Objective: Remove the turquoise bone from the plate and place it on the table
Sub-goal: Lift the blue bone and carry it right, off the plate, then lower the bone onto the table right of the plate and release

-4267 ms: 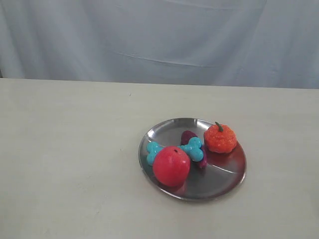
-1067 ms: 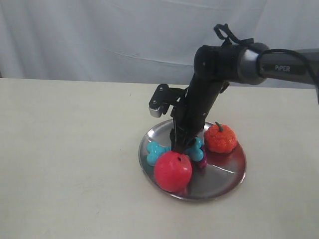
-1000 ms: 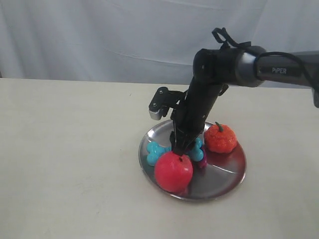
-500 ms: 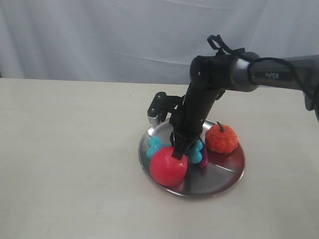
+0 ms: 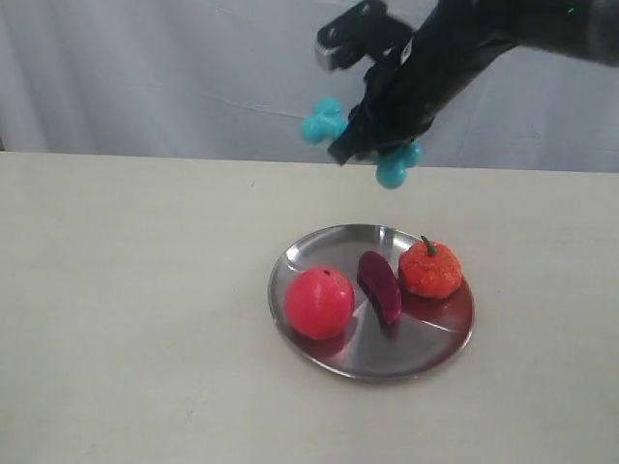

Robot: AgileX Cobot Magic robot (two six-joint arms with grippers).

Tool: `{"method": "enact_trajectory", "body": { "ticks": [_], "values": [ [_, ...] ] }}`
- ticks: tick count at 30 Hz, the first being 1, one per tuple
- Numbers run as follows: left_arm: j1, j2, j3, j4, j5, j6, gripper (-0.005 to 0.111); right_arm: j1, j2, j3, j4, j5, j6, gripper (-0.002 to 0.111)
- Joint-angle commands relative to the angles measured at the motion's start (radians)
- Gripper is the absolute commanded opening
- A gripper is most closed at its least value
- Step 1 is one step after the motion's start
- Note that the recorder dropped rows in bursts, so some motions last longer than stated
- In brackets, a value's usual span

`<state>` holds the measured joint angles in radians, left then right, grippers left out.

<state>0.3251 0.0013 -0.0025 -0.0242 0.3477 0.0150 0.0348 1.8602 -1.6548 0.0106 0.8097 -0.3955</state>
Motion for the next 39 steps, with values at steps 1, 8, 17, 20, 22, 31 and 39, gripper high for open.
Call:
{"method": "enact_trajectory", "body": {
  "ticks": [1,8,17,20,22,31,39],
  "values": [
    [0.003,-0.001,0.003,-0.001,-0.005,-0.004,0.0,-0.118,-0.142,-0.006,-0.13,0.001,0.309,-0.001],
    [0.003,-0.001,0.003,-0.001,-0.005,-0.004,0.0,-0.457,-0.13,0.081,-0.086,0.247,0.422,-0.001],
    [0.003,-0.001,0.003,-0.001,-0.005,-0.004,0.0,-0.47,0.033,0.261,0.058,0.162,0.438,-0.001],
    [0.003,-0.001,0.003,-0.001,-0.005,-0.004,0.0,-0.461,0.088,0.267,0.068,0.155,0.432,-0.001],
    [0.003,-0.001,0.003,-0.001,-0.005,-0.004,0.0,-0.458,0.117,0.267,0.068,0.152,0.432,-0.001],
    [0.003,-0.001,0.003,-0.001,-0.005,-0.004,0.0,-0.458,0.195,0.267,0.071,0.118,0.423,-0.001],
    [0.003,-0.001,0.003,-0.001,-0.005,-0.004,0.0,-0.458,0.21,0.28,0.074,0.125,0.367,0.0]
  ]
}}
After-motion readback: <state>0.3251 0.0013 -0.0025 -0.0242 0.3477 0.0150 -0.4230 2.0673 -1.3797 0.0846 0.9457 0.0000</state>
